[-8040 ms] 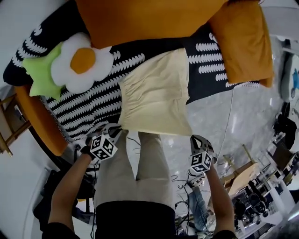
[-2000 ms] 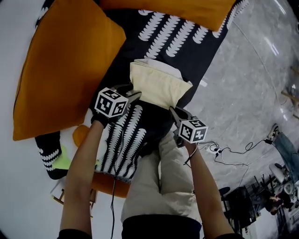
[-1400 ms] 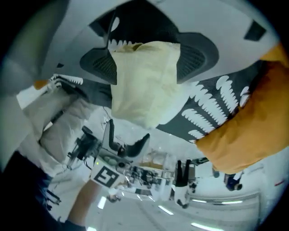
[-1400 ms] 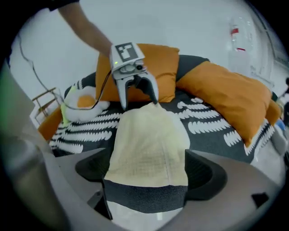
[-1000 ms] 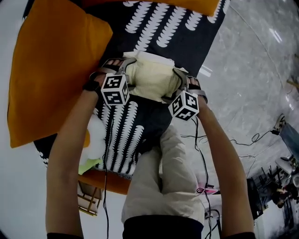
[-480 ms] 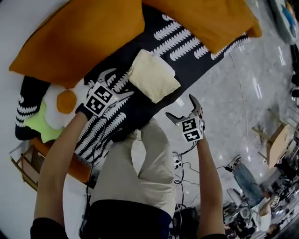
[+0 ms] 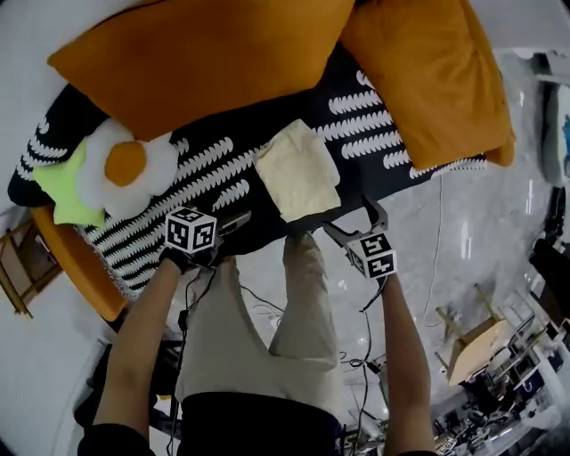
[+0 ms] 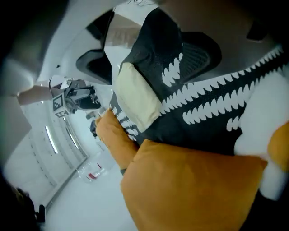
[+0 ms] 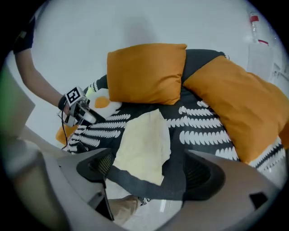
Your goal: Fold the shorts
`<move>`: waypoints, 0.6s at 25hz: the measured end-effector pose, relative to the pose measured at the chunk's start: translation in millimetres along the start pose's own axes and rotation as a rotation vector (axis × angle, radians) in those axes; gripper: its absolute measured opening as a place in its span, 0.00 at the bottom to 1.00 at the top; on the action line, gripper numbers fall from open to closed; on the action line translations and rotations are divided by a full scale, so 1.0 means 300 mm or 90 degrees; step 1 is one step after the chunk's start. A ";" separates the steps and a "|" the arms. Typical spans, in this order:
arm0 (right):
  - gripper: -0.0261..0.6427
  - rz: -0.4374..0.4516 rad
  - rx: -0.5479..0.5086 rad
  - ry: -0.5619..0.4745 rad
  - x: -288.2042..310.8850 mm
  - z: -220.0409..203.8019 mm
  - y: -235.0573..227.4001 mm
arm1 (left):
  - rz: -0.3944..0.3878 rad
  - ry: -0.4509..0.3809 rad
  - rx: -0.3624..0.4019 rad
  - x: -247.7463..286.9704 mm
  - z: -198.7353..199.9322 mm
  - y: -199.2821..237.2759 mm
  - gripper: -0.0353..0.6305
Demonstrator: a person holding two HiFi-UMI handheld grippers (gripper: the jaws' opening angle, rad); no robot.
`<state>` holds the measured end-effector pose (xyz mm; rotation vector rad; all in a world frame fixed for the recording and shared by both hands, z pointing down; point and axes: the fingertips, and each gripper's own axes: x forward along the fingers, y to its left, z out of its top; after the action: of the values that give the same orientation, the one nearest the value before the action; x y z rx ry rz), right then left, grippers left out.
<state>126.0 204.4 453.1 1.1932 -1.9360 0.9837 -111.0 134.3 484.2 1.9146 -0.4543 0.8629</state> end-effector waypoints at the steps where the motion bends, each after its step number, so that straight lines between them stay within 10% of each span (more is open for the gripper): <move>1: 0.80 0.019 -0.018 0.000 0.054 0.034 -0.040 | 0.006 -0.019 -0.031 0.044 0.005 0.030 0.75; 6: 0.76 0.129 -0.146 0.005 0.274 0.259 -0.148 | -0.015 -0.074 -0.118 0.219 0.100 0.081 0.75; 13: 0.69 0.210 -0.234 0.036 0.626 0.521 -0.042 | -0.054 -0.028 -0.095 0.295 0.240 0.134 0.74; 15: 0.69 0.220 -0.228 0.073 0.681 0.493 -0.010 | -0.052 -0.016 -0.108 0.302 0.238 0.131 0.56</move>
<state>31.9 -9.9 547.1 0.6033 -2.1530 0.8028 -47.1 56.9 553.5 1.7764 -0.4468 0.7246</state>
